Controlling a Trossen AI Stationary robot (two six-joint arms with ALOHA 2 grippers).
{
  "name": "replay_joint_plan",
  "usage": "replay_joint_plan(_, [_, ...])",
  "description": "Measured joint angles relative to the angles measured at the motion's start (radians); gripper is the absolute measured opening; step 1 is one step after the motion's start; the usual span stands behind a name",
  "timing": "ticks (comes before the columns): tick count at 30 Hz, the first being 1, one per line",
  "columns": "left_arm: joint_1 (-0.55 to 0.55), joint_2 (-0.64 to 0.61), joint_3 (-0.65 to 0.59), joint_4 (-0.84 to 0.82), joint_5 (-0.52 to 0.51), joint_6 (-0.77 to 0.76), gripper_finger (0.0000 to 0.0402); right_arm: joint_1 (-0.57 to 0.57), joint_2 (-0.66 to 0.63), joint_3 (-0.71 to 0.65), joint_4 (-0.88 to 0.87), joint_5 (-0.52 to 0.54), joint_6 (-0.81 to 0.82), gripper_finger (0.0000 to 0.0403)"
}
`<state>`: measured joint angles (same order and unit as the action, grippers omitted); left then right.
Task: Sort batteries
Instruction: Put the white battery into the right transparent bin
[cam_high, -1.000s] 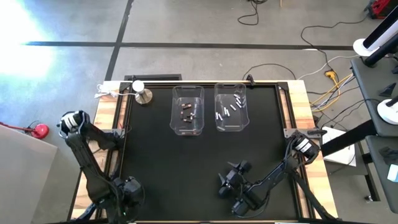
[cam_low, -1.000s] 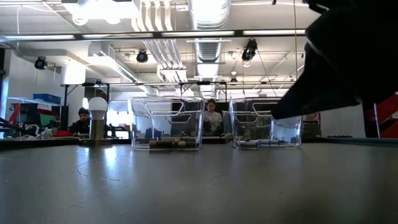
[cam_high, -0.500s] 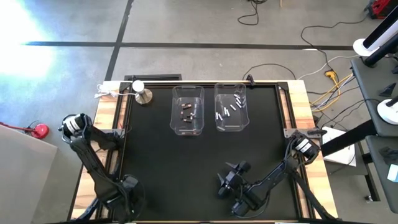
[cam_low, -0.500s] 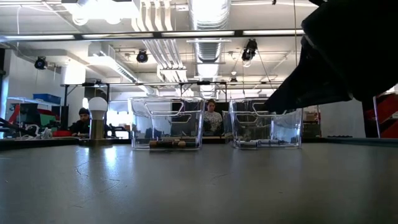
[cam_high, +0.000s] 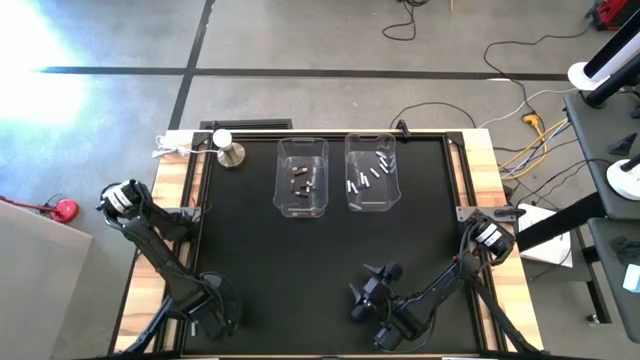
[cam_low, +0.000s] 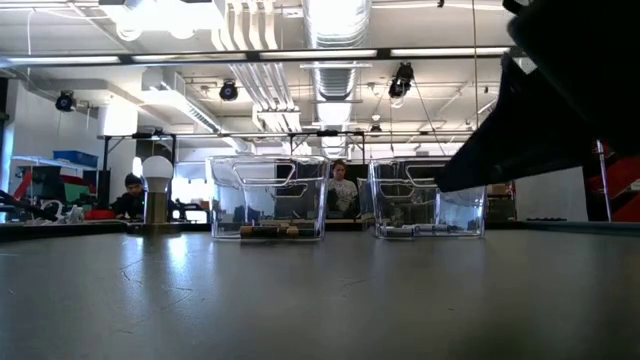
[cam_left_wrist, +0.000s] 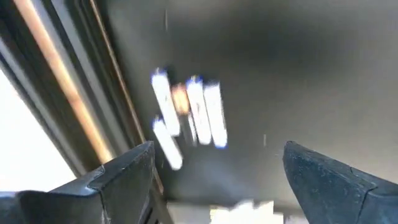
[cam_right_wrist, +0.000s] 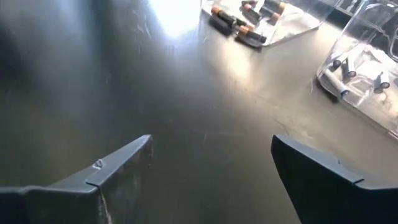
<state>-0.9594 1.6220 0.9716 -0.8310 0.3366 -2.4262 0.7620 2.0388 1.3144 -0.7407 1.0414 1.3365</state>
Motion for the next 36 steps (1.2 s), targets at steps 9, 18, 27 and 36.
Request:
replay_joint_plan(9, [0.009,-0.001,-0.122,0.220,0.072,-0.017,0.0327,0.009,0.000,-0.005,0.000,-0.028,-0.003,0.0348])
replay_joint_plan(18, [0.023,-0.007,-0.218,0.333,0.077,-0.008,0.0327,0.010,0.000,-0.005,0.000,-0.028,-0.007,0.0348])
replay_joint_plan(27, [0.050,-0.005,-0.245,0.401,0.065,0.090,0.0327,0.010,0.000,-0.005,-0.001,-0.028,-0.013,0.0347])
replay_joint_plan(36, [0.078,0.000,-0.221,0.409,0.050,0.065,0.0327,0.010,0.000,-0.005,-0.001,-0.028,-0.013,0.0347])
